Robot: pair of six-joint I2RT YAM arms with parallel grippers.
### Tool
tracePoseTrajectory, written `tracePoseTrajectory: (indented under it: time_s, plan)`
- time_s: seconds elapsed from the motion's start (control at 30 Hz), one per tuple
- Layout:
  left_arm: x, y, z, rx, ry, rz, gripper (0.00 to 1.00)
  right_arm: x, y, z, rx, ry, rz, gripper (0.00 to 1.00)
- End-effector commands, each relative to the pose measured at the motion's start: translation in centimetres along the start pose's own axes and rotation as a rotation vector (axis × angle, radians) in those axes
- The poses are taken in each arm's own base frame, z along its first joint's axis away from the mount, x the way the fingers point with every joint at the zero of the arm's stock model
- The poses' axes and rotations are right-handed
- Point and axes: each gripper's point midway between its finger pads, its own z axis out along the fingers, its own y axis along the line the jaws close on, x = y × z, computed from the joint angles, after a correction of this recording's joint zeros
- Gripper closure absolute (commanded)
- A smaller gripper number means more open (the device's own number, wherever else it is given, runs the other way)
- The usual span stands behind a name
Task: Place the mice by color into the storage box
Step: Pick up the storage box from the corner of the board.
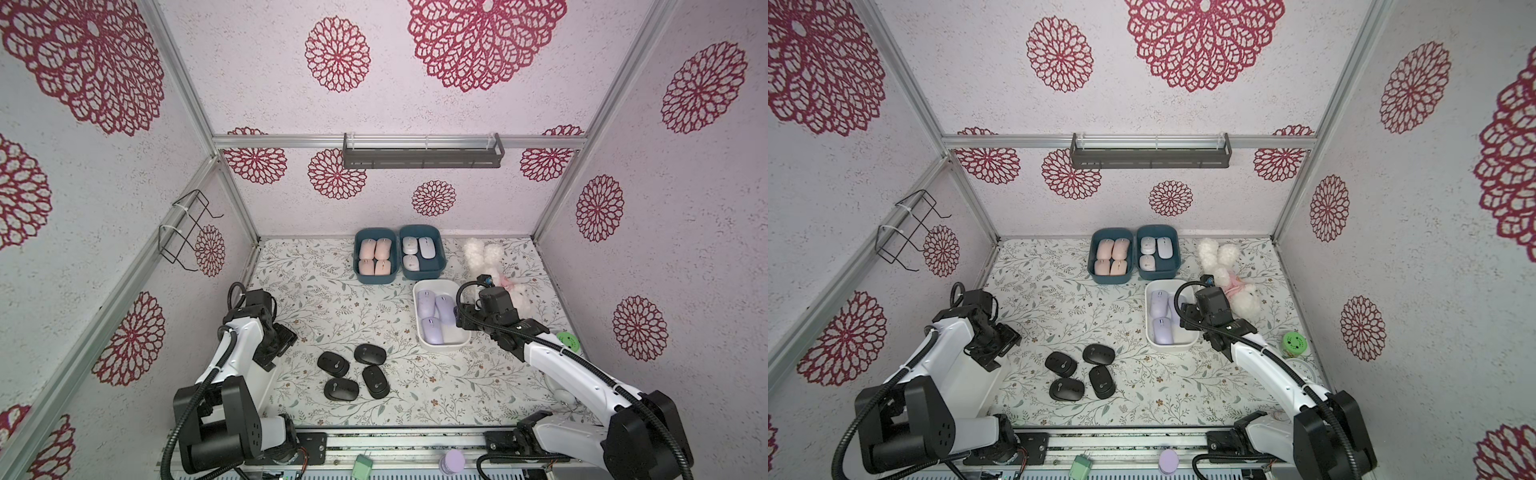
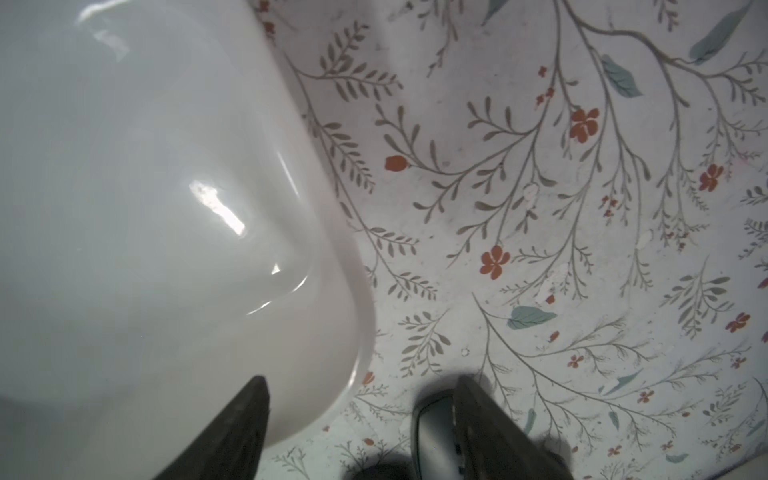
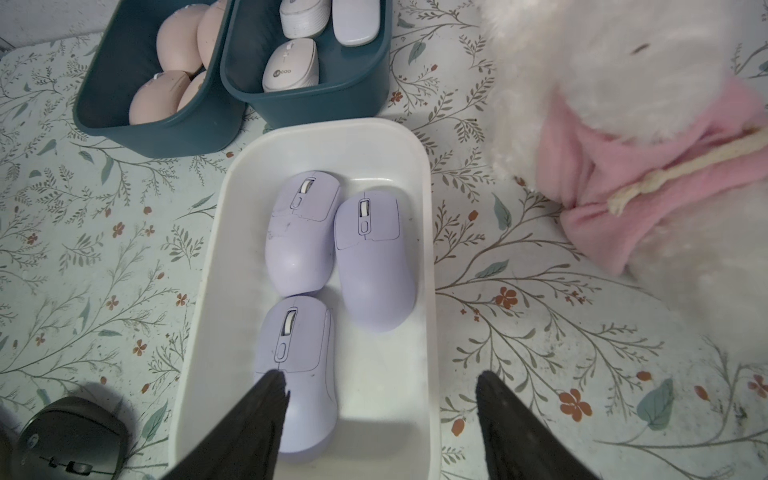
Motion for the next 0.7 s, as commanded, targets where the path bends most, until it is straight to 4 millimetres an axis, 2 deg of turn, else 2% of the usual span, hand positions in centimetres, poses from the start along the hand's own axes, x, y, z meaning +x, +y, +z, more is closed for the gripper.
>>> tracePoseTrajectory:
  time_s: [0.0,0.27,0.3,0.33,0.37,0.57,0.67]
  plan:
    - [-1.0,-1.7,-0.5,-0.001,-0.051,0.084,0.34,-1.1,0.6,-0.4,-0.035,-0.042,-0.004,0.26]
    - [-1.4,-1.9,0.1,-0.026,-0.070,0.128,0.56,-1.5,0.6,-1.0,-0.036,-0.066,-0.011,0.26]
    - [-1.5,-1.8,0.4,-0.037,-0.064,0.134,0.60,-1.6,0.6,-1.0,-0.036,-0.067,-0.012,0.26]
    - [-1.5,-1.8,0.6,-0.048,-0.056,0.138,0.71,-1.8,0.6,-1.1,-0.033,-0.072,-0.015,0.25]
    - [-1.6,-1.8,0.8,-0.055,-0.054,0.139,0.77,-2.1,0.5,-1.2,-0.023,-0.076,-0.017,0.25]
    - [-1.9,-2.4,1.2,-0.032,-0.052,0.135,0.79,-2.6,0.7,-1.6,-0.034,-0.099,-0.018,0.25]
    - [-2.8,-4.1,0.5,0.027,-0.074,0.140,0.85,-2.5,0.7,-1.6,-0.033,-0.098,-0.016,0.25]
